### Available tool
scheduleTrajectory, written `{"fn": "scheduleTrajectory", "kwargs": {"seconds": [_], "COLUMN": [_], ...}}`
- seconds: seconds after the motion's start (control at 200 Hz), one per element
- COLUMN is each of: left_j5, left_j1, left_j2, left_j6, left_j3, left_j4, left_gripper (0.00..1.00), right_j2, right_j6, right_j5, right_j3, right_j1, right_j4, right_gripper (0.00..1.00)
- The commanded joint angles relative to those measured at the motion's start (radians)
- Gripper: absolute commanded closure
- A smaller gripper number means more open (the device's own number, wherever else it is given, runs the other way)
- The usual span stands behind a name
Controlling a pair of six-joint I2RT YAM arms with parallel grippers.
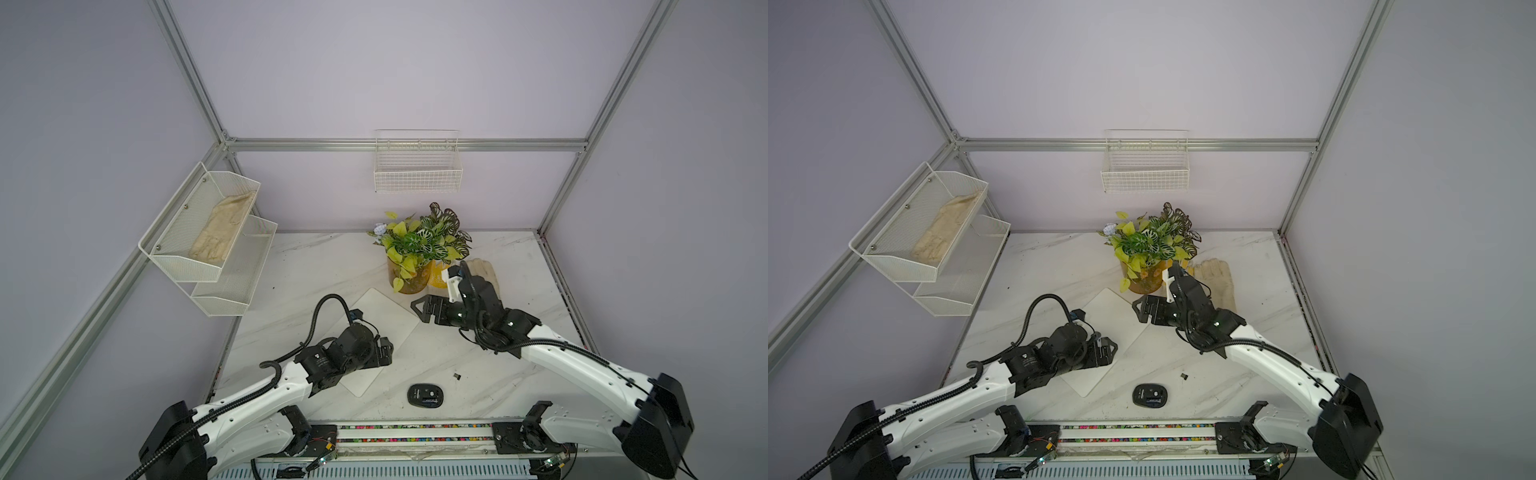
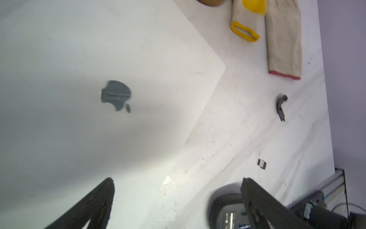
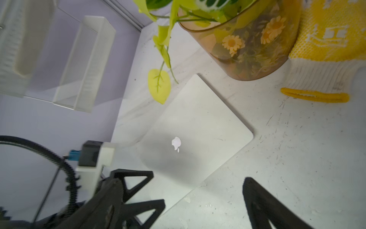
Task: Insert the wireless mouse receiver into the laptop
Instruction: Place the mouse at the center of the board, then adjust the laptop at the center of the board.
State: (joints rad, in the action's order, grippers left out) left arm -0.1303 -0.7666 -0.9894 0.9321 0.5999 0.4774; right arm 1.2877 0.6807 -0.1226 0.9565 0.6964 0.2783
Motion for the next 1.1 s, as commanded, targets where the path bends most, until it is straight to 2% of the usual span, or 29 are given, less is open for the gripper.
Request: {"fn": "scheduleTrajectory", "kwargs": {"seconds": [0.0,0.19,0.34,0.59,0.825,1.095], "left_j5": [-0.056,-0.004,0.018,0.006,0.053,0.029], "left_j1": [0.123,0.3,0.381,0.403,0.412,0.417], "left_j2": [0.026,0.0,-0.02,-0.066,-0.16,-0.133], "left_j6": [0.06,0.171,0.251,0.335,0.349,0.364], "left_j3": [0.035,0.019,0.009,0.009,0.024,-0.005], "left_j4": [0.188,0.226,0.231,0.276,0.264,0.262], "left_gripper": [0.0,0.0,0.0,0.0,0.0,0.0], "right_j2": [0.15,0.363,0.521,0.68,0.711,0.707], "right_j6": [-0.14,-0.204,-0.264,-0.315,-0.332,-0.34], "right_j5": [-0.016,-0.082,-0.093,-0.069,-0.043,-0.029], "right_j3": [0.08,0.195,0.291,0.382,0.384,0.368], "right_j1": [-0.001,-0.001,-0.003,-0.003,-0.003,-0.003], "right_j4": [0.078,0.036,0.049,0.045,0.047,0.041], "right_gripper": [0.03,0.03,0.03,0.03,0.03,0.03]}}
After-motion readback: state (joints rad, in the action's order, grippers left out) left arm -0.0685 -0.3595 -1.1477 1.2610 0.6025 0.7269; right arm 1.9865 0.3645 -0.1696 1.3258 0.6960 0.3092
